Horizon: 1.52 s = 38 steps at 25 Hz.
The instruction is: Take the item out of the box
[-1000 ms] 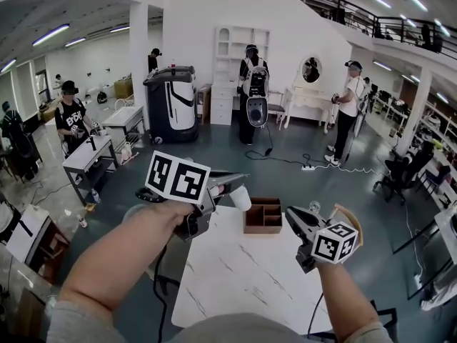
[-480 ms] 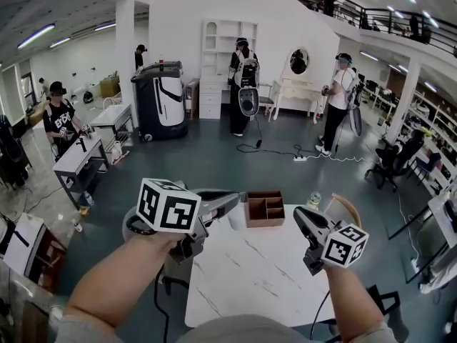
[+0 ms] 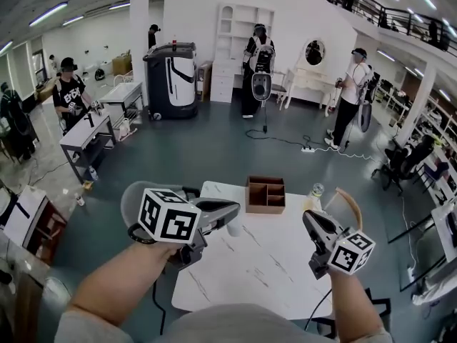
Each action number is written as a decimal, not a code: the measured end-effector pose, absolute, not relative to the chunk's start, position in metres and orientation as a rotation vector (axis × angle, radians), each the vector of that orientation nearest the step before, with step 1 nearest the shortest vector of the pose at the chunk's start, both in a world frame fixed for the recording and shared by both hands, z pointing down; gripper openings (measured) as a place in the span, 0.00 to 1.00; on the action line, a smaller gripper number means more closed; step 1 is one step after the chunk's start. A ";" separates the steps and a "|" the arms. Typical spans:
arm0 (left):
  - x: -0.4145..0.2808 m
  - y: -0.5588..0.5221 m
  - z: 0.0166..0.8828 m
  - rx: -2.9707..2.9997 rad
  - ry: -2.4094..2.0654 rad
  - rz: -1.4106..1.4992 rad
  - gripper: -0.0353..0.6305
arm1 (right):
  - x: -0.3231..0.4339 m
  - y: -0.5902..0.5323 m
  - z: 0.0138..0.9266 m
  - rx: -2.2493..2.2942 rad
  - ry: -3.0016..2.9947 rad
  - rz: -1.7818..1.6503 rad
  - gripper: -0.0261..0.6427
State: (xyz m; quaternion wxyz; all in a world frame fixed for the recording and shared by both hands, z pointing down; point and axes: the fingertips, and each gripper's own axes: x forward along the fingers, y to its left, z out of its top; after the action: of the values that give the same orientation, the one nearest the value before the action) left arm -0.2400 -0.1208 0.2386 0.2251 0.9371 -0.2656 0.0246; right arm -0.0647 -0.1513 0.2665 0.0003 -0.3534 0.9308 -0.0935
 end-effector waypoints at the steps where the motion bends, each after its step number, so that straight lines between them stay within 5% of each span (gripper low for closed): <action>1: -0.234 -0.119 0.244 2.574 -0.749 0.066 0.06 | -0.059 -0.152 0.270 -1.094 2.938 -0.294 0.05; 16: -0.163 -0.097 0.292 2.451 -0.898 -0.005 0.06 | 0.011 -0.154 0.316 -0.961 3.028 -0.347 0.05; 38: -0.169 -0.106 0.302 2.428 -0.868 0.003 0.06 | 0.006 -0.161 0.331 -1.003 2.994 -0.415 0.05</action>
State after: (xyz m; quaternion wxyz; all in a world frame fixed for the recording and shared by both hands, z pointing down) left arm -0.1688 -0.1057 0.3020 0.2781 0.9045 -0.3233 0.0010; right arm 0.0060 -0.1611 0.3313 -0.0214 -0.3149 0.9399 -0.1303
